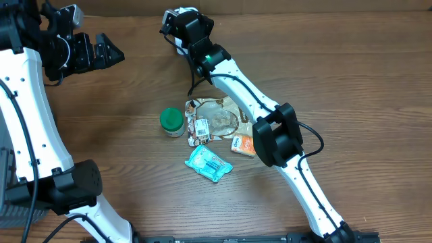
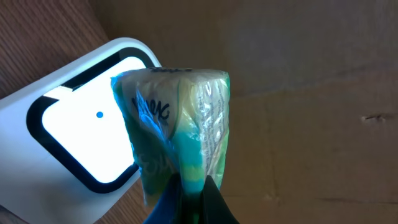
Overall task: Scan the item barcode
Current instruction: 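Hold the Kleenex pack in front of the scanner with the right gripper, then carry the Kleenex pack right and set it on the table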
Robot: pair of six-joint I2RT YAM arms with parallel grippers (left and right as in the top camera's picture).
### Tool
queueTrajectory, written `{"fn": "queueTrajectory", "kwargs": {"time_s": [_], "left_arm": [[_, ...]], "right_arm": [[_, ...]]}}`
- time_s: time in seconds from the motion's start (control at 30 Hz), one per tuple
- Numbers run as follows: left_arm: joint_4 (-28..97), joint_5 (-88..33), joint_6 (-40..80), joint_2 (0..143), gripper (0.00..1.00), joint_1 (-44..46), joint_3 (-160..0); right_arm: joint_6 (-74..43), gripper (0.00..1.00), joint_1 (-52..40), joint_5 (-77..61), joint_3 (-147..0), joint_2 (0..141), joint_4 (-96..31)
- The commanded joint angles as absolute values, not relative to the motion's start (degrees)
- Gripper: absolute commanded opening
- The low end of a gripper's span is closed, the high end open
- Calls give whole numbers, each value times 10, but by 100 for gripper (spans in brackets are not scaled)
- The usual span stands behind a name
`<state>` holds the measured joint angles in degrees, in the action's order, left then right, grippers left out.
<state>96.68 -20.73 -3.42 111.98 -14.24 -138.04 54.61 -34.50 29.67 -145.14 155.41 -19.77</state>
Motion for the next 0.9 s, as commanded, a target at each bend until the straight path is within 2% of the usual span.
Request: {"fn": "queueTrajectory", "kwargs": {"time_s": [0.0, 0.23, 0.47, 0.63, 0.8, 0.87], "left_arm": [[968, -203, -45, 1114, 100, -138, -1386], [968, -204, -45, 1114, 100, -139, -1386], [968, -203, -45, 1114, 100, -139, -1386], [968, -203, -45, 1114, 99, -139, -1386], [968, -203, -45, 1114, 100, -139, -1386], [968, -203, -45, 1114, 99, -139, -1386]], "right_arm": [[536, 4, -345, 286, -1455, 1553, -191], [470, 4, -345, 264, -1456, 1541, -186], [367, 4, -340, 202, -1456, 1469, -264], [248, 4, -323, 143, -1456, 1380, -397], [23, 4, -275, 29, -1456, 1274, -588], [-26, 4, -248, -22, -1456, 1243, -664]]}}
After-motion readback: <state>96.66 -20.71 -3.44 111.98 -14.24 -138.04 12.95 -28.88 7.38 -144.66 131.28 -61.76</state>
